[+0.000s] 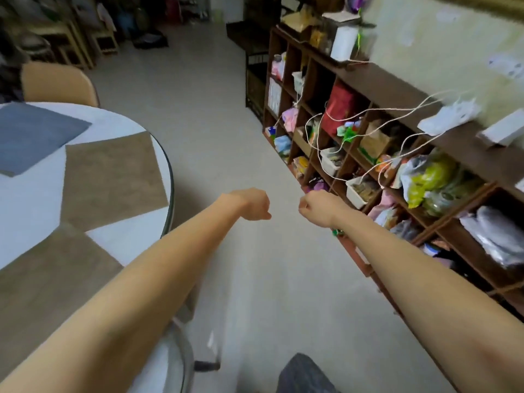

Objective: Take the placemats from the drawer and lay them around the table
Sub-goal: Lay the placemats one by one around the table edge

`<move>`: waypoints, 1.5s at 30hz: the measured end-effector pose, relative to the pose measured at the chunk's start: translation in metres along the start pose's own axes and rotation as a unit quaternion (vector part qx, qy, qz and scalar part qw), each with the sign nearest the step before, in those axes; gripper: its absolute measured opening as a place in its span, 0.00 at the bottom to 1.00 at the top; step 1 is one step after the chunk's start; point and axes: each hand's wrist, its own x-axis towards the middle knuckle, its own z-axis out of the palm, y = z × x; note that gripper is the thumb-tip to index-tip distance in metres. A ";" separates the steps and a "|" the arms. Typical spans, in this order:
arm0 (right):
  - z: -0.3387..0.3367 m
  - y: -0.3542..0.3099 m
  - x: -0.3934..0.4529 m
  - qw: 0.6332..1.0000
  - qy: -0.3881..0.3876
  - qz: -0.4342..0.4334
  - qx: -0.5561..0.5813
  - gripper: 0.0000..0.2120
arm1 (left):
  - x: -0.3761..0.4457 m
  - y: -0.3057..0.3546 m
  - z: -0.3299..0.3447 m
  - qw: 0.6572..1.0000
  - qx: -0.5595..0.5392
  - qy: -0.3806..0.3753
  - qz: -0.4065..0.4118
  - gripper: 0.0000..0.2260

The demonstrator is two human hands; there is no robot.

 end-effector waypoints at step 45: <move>-0.016 -0.689 0.925 0.550 -0.026 -0.753 -0.359 0.29 | 0.185 -0.787 -0.050 0.561 -0.453 0.122 -0.682 0.35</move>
